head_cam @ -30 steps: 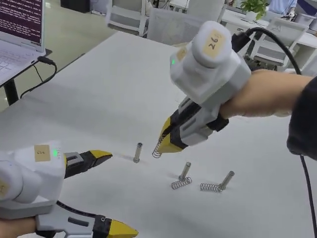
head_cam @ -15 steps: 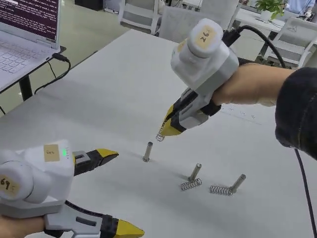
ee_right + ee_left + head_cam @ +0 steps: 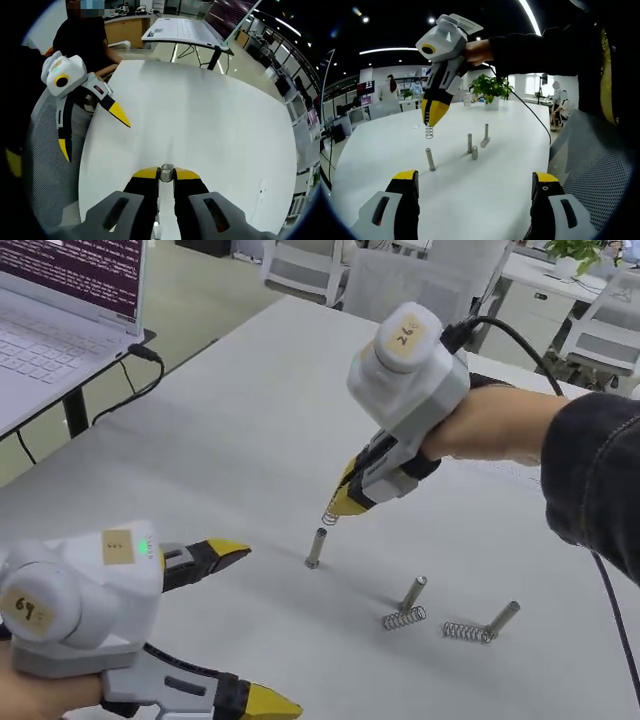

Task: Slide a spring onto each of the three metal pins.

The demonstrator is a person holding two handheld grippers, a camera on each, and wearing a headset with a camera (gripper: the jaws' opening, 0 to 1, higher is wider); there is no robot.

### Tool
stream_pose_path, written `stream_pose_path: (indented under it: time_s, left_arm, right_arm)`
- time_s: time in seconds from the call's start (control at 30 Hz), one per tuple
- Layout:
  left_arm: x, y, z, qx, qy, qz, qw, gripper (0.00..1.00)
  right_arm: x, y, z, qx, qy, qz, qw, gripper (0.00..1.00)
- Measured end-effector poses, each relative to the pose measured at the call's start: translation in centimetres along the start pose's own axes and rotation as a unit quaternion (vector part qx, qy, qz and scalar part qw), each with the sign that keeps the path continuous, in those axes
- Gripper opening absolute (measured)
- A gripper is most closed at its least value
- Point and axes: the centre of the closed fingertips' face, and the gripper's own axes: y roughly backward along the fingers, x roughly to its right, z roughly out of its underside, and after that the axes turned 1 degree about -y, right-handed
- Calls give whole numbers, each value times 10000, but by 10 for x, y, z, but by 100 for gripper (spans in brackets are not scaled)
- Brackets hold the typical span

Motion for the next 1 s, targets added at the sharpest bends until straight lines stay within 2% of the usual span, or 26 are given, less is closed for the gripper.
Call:
stream_pose_path:
  time_s: [0.33,1.0]
  left_arm:
    - [0,-4,1,-34,20,17,10000,91]
    - [-2,-4,5,-82,70,17,9999,90]
  right_arm:
    - [-2,-10,6,-87,-49,-66,9999,8]
    - [-2,-20,9,-70,-162,-118,9998,8]
